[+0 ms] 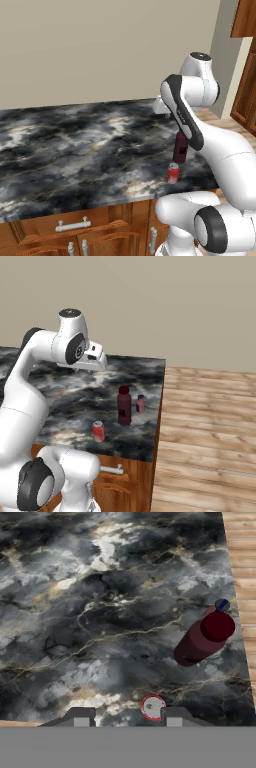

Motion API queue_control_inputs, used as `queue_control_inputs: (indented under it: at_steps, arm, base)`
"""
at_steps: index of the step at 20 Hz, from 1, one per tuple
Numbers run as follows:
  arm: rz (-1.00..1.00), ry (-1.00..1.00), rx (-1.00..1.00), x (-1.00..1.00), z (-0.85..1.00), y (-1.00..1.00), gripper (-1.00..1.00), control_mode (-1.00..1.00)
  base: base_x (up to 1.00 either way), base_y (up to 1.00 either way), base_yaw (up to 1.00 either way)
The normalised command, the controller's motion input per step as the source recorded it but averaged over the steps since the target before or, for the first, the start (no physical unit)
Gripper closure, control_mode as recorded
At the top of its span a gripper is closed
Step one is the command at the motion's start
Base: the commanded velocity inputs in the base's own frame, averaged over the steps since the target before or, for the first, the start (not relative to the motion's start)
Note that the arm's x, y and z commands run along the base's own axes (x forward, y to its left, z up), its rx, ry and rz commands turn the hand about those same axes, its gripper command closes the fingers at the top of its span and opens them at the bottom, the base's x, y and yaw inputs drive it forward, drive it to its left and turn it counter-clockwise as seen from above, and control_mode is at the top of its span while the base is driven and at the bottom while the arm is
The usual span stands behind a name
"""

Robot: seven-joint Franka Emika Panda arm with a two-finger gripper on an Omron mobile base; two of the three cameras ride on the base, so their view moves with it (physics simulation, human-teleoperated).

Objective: Pick the juice, can, juice from the counter and place them in the open cabinet.

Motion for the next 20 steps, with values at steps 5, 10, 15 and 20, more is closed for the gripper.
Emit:
queue_control_inputs:
  at_steps: [5,10,15,20]
  arm:
    - [0.0,0.0,0.0,-0.08,-0.12,0.0,-1.0,-1.0]
    - [0.17,0.0,0.0,-0.25,-0.22,-0.11,-1.0,-1.0]
    - [0.3,-0.06,0.02,-0.35,-0.24,-0.18,-1.0,-1.0]
    - [0.36,-0.11,0.03,-0.41,-0.23,-0.25,-1.0,-1.0]
  base:
    - [0.0,0.0,0.0]
    - [0.0,0.0,0.0]
    - [0.0,0.0,0.0]
    - [0.0,0.0,0.0]
